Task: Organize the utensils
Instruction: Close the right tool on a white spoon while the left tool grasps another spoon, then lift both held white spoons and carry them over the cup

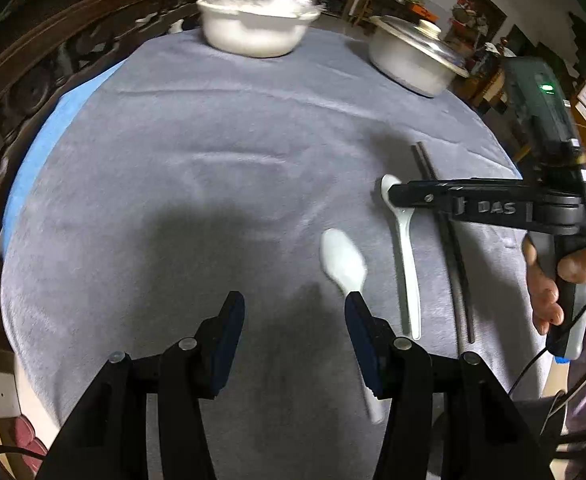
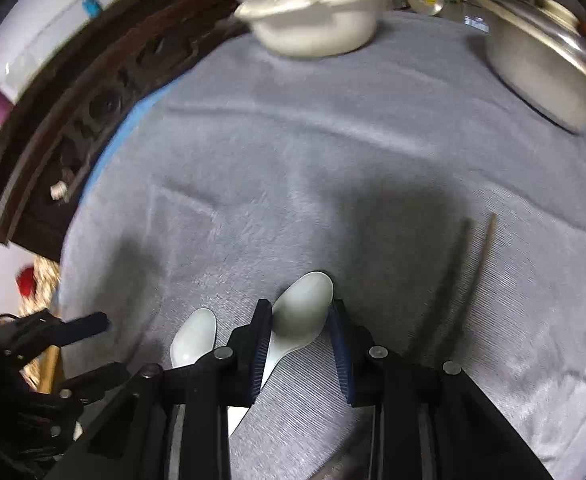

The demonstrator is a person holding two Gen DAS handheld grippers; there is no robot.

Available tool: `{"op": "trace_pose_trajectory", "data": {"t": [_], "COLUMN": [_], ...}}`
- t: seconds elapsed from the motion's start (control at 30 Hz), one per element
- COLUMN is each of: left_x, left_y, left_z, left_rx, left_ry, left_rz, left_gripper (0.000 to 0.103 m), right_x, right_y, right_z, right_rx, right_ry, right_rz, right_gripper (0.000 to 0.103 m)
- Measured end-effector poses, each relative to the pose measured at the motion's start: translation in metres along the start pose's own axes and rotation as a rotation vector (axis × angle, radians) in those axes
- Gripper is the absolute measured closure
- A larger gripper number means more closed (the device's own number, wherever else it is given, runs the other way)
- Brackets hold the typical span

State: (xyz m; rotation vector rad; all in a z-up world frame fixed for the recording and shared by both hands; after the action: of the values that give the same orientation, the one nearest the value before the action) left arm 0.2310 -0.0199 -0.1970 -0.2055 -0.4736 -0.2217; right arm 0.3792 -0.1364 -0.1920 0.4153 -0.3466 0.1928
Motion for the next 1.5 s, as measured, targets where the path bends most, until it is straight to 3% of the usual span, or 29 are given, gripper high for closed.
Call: {"op": "trace_pose_trajectory", "data": {"t": [0.1, 0.2, 0.27, 0.37, 0.5, 0.7, 0.8, 0.83, 0.9, 1.13, 1.27, 1.5], "left_x": [0.007, 0.010, 0.015, 0.016, 0.021, 0.015, 0.014, 0.014, 0.015, 0.019, 0.016, 0.015], "left_y": [-0.013, -0.019, -0.019, -0.014, -0.012, -0.019, -0.026, -0.027, -0.026, -0.018, -0.012, -0.001], "left_z": [-0.012, -0.031, -0.031, -0.026, -0.021, -0.034, -0.035, -0.036, -0.036, -0.034, -0.027, 0.004], "left_rx": [-0.023, -0.042, -0.007, -0.027, 0.001, 0.010, 0.023, 0.026, 0.031, -0.027, -0.022, 0.019], "left_ry": [0.018, 0.061, 0.047, 0.038, 0.031, 0.088, 0.071, 0.066, 0.052, 0.030, 0.008, -0.076], "left_rz": [-0.030, -0.038, -0.063, -0.027, -0.043, -0.082, -0.097, -0.098, -0.098, -0.048, -0.016, 0.027], "left_gripper": [0.050, 0.050, 0.050, 0.050, 0.050, 0.050, 0.052, 0.054, 0.073, 0.073, 0.073, 0.073], "right_x": [0.001, 0.002, -0.003, -0.014, -0.027, -0.035, -0.041, -0.042, -0.044, -0.050, -0.056, -0.075], "right_y": [-0.019, -0.040, -0.060, -0.088, -0.119, -0.136, -0.146, -0.148, -0.151, -0.155, -0.147, -0.129], "right_z": [0.028, 0.048, 0.057, 0.068, 0.078, 0.068, 0.064, 0.064, 0.062, 0.070, 0.089, 0.124], "right_rx": [0.015, -0.028, -0.060, -0.095, -0.110, -0.159, -0.195, -0.201, -0.198, -0.194, -0.171, -0.211], "right_ry": [-0.072, -0.125, -0.132, -0.142, -0.154, -0.147, -0.134, -0.133, -0.127, -0.154, -0.225, -0.370], "right_rz": [-0.051, -0.082, -0.111, -0.158, -0.215, -0.252, -0.269, -0.270, -0.280, -0.308, -0.311, -0.292], "right_gripper": [0.072, 0.072, 0.072, 0.072, 0.072, 0.072, 0.072, 0.072, 0.072, 0.072, 0.072, 0.072]}}
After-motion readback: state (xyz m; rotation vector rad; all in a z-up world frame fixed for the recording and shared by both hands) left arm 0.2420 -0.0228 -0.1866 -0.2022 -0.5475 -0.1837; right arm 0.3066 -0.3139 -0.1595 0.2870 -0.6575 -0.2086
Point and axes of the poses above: each gripper's, at about its wrist camera, not at the fingertips, and z roughly against the way its jaws point, y to its left, x to its top, the point moved 8 cm from there along -z, roughly the way its jaws point, and after that the axes turned 12 degrees about -z, right-handed, at the moved point
